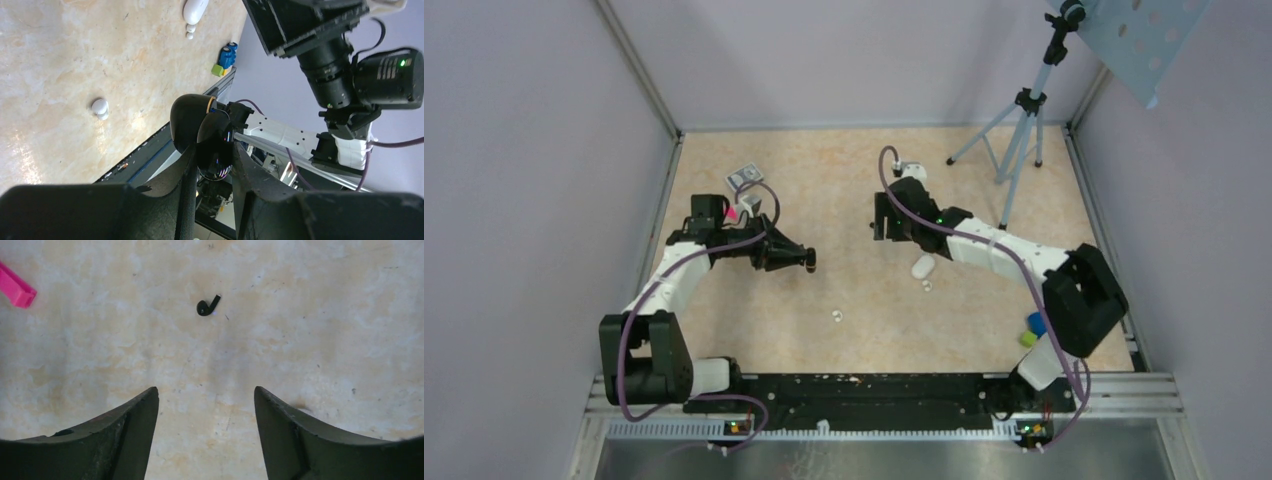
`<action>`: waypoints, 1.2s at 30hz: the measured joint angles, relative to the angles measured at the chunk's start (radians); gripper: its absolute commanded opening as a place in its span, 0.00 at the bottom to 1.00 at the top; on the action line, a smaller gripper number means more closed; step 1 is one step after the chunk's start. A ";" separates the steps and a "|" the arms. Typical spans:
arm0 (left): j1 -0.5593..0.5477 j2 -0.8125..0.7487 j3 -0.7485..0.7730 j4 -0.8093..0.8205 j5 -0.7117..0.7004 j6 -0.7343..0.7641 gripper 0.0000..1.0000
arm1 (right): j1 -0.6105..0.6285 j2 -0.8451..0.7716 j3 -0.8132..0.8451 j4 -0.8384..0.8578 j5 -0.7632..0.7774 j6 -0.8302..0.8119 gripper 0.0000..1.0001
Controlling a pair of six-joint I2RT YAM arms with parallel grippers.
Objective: Insert the wireless bluetooth earbuds into the charging case
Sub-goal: Adjust the left earbud at the center of the board.
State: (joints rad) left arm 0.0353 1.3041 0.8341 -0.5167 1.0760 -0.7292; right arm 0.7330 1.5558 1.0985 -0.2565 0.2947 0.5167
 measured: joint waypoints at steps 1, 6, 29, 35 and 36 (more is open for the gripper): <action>0.000 0.000 0.000 0.000 0.000 0.000 0.00 | -0.003 0.031 0.025 -0.009 -0.006 0.002 0.58; 0.000 -0.010 -0.004 0.000 0.000 0.000 0.00 | -0.018 0.248 0.242 -0.071 -0.012 0.018 0.52; 0.000 -0.028 -0.005 -0.004 0.012 0.014 0.00 | -0.047 0.648 0.605 -0.262 0.013 0.012 0.40; 0.000 -0.028 -0.005 -0.006 0.012 0.014 0.00 | -0.049 0.648 0.603 -0.245 -0.059 0.009 0.41; 0.000 -0.028 -0.005 -0.007 0.011 0.014 0.00 | -0.049 0.648 0.600 -0.232 -0.077 0.011 0.41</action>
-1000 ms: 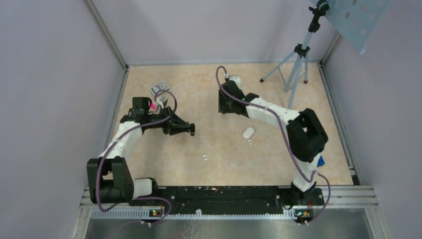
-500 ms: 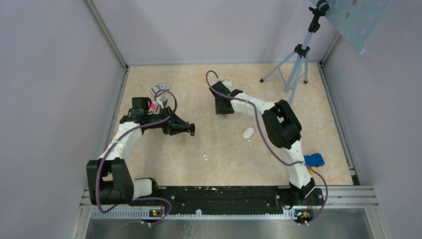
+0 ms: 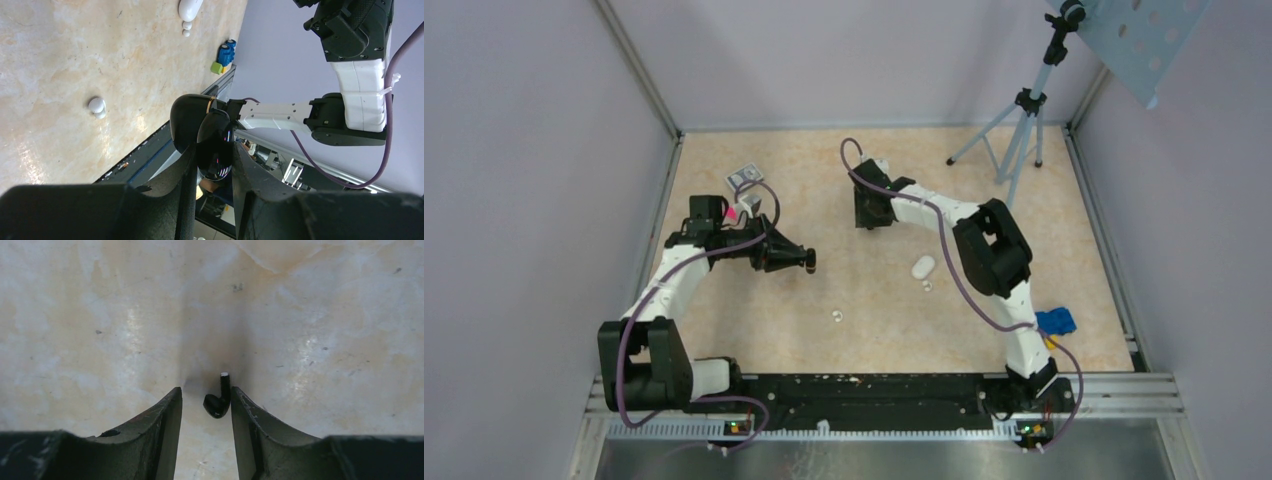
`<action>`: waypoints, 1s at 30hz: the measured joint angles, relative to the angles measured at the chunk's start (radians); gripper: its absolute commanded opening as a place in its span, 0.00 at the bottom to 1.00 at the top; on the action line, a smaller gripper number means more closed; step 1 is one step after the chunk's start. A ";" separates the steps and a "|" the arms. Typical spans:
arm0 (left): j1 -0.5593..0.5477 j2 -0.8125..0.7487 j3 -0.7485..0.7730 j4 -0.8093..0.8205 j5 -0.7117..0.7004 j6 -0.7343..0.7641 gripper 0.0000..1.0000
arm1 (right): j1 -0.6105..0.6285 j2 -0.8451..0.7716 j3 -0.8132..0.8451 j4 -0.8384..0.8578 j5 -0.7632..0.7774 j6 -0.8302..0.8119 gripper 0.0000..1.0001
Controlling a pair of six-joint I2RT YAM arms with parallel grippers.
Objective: Insert the wireless bluetooth earbuds into the charging case
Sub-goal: Adjust the left earbud at the center of the board.
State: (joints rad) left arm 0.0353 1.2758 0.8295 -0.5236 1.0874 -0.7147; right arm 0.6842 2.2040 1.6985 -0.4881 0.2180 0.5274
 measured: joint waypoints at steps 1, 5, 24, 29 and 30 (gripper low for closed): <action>0.000 0.000 0.000 -0.001 0.000 0.000 0.00 | 0.001 0.000 -0.004 0.012 -0.015 0.001 0.41; 0.000 -0.002 0.000 -0.002 0.000 0.000 0.00 | 0.003 0.000 -0.010 0.063 -0.111 0.016 0.41; 0.000 -0.023 0.000 -0.005 0.000 0.005 0.00 | 0.029 -0.029 -0.035 0.025 -0.058 -0.061 0.46; 0.000 -0.023 0.000 -0.006 0.000 0.006 0.00 | 0.050 -0.029 -0.035 0.011 -0.028 -0.074 0.46; 0.000 -0.023 0.000 -0.006 0.000 0.007 0.00 | 0.053 -0.029 -0.035 0.006 -0.020 -0.075 0.46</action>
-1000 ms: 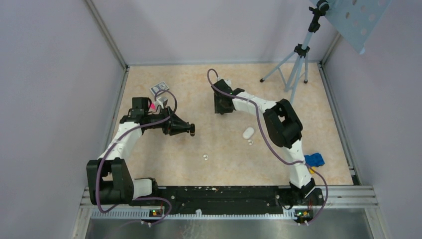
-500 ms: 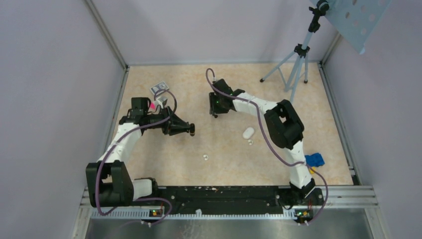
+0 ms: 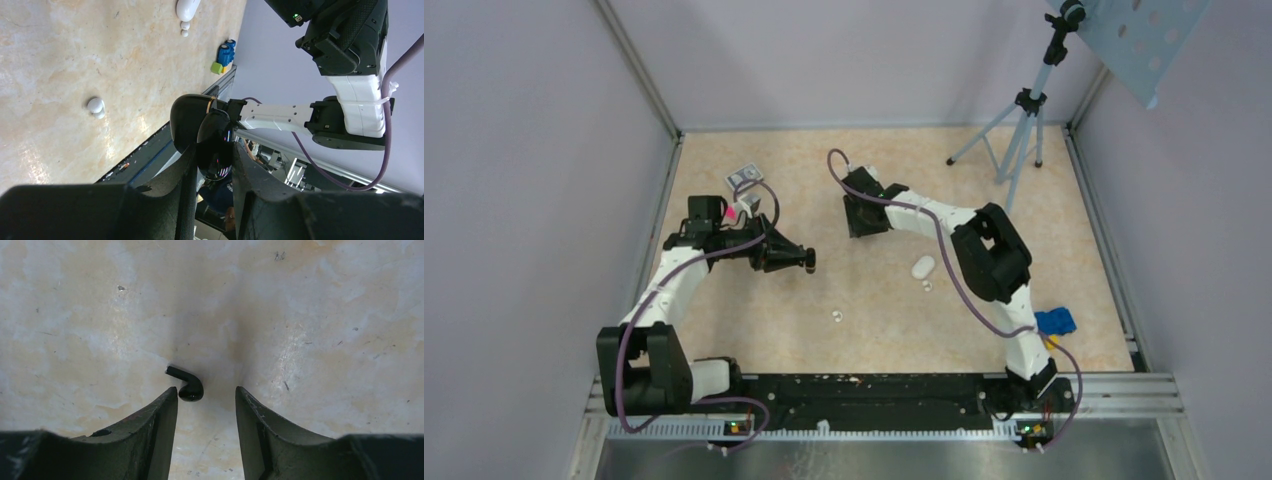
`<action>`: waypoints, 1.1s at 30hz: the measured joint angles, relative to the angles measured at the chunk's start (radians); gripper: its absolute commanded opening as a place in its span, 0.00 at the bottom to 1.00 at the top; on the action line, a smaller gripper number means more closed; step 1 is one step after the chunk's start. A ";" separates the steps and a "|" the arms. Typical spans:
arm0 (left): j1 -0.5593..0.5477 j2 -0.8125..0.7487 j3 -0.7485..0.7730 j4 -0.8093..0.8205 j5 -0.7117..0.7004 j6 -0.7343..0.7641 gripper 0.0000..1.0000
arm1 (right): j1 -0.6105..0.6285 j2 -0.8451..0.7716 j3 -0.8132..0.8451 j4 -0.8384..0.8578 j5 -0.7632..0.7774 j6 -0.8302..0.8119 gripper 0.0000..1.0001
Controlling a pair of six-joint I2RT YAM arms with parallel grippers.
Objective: Insert the wireless bluetooth earbuds into the charging case
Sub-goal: Adjust the left earbud at the center of the board.
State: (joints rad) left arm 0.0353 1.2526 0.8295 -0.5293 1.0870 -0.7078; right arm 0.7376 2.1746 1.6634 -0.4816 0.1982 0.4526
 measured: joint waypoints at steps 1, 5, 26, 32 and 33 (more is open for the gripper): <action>0.000 0.000 0.000 0.000 0.000 0.000 0.00 | 0.002 0.000 0.000 -0.003 0.008 -0.002 0.46; 0.000 0.000 0.000 -0.003 0.000 0.000 0.00 | 0.006 0.000 0.000 -0.023 0.050 -0.015 0.46; 0.000 0.000 0.000 -0.002 0.000 0.002 0.00 | -0.012 -0.127 -0.111 -0.005 0.076 0.012 0.45; 0.000 0.000 0.000 -0.003 0.001 0.002 0.00 | -0.012 -0.101 -0.044 -0.010 0.077 0.051 0.43; 0.000 0.000 0.000 -0.002 0.001 0.002 0.00 | -0.012 -0.090 -0.027 -0.011 0.080 0.057 0.43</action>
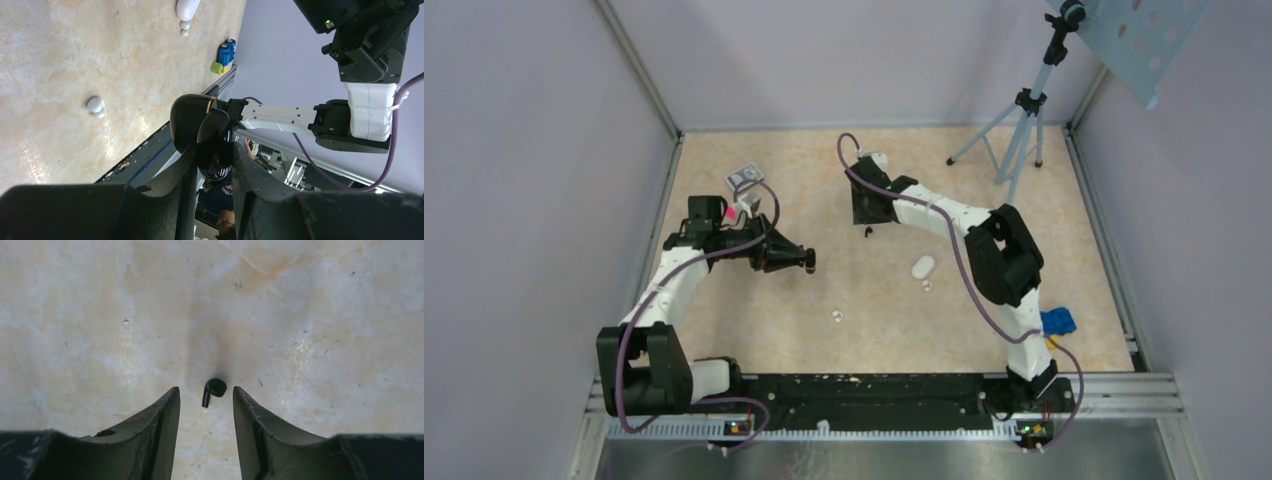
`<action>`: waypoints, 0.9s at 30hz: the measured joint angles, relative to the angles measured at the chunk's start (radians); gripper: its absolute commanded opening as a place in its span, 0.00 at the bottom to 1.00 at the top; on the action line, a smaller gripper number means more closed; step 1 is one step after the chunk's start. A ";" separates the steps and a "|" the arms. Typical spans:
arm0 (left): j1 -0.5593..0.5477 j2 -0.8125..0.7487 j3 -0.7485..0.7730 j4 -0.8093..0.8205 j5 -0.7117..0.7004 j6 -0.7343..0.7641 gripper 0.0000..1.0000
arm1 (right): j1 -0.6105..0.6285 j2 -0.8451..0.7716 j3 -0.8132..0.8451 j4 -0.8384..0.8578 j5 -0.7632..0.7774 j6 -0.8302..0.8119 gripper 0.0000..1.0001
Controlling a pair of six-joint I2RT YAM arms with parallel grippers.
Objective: Insert the wireless bluetooth earbuds into the charging case
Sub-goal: Adjust the left earbud at the center of the board, then move the left earbud to the center of the board.
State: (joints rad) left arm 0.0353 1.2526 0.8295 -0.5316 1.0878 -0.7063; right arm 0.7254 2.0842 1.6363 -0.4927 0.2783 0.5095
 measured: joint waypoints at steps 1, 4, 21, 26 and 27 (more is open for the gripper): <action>0.000 0.000 0.000 0.000 0.000 0.000 0.00 | 0.000 0.013 0.021 -0.003 0.006 0.008 0.43; 0.000 0.000 0.000 0.000 0.000 0.000 0.00 | 0.000 0.047 0.063 -0.008 0.014 0.019 0.43; 0.000 0.000 0.000 -0.005 0.000 0.003 0.00 | 0.000 0.120 0.081 -0.048 0.025 0.059 0.32; 0.000 0.000 0.000 -0.007 0.003 0.004 0.00 | 0.000 0.120 0.081 -0.048 0.024 0.061 0.33; 0.000 0.000 0.000 -0.008 0.004 0.004 0.00 | 0.000 0.120 0.081 -0.048 0.024 0.061 0.33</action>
State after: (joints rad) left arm 0.0353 1.2526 0.8295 -0.5400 1.0920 -0.7021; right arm 0.7254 2.2044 1.7176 -0.5404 0.3027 0.5709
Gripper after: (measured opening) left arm 0.327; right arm 0.326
